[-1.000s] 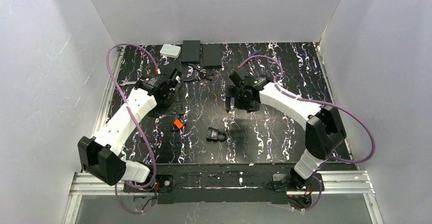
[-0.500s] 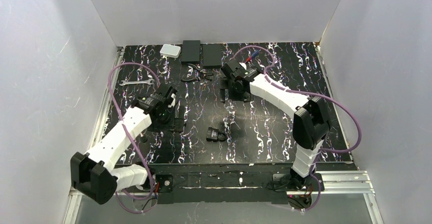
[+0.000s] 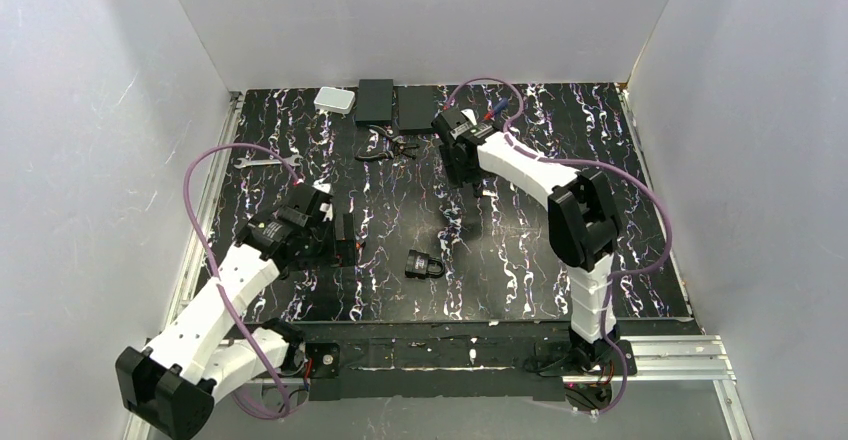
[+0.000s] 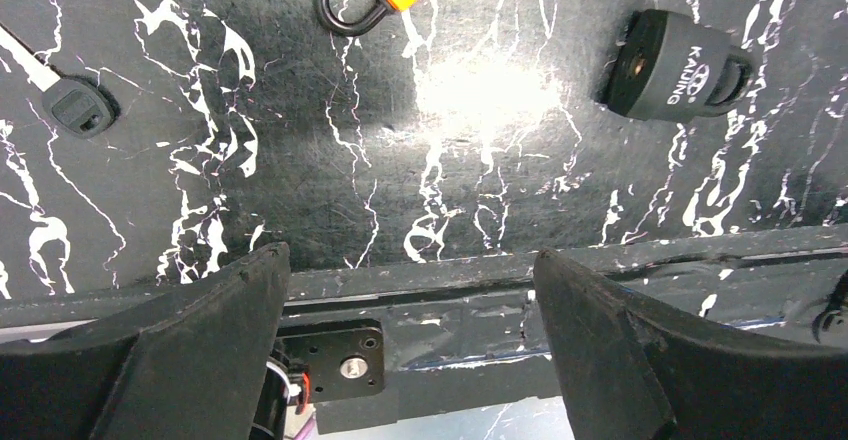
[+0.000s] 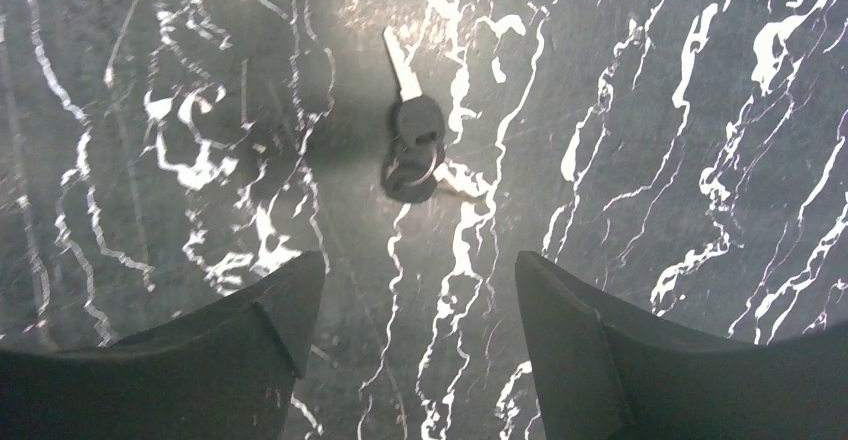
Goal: Unlock with the key
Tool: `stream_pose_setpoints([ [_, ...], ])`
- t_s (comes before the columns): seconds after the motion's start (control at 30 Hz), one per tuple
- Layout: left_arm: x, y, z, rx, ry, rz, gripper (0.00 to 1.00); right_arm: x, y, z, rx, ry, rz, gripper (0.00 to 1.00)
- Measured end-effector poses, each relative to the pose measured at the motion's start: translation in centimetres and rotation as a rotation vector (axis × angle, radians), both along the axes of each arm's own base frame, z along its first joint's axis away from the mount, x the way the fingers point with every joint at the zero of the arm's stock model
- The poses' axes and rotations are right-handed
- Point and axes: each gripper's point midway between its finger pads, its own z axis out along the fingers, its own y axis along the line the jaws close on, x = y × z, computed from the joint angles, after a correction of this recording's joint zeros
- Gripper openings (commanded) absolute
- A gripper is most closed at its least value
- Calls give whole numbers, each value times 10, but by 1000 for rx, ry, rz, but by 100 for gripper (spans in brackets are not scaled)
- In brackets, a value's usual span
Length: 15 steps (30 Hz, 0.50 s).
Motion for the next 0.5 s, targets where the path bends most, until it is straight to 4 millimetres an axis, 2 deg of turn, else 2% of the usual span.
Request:
stream_pose_setpoints([
  [0.17, -2, 0, 9, -39, -48, 26, 92, 18, -8, -15, -46, 10, 34, 70],
  [0.33, -5, 0, 5, -42, -37, 35, 92, 37, -6, -31, -45, 20, 62, 66],
  [0.5, -4, 1, 1, -26, -21, 39, 92, 43, -14, -47, -18, 62, 53, 63],
])
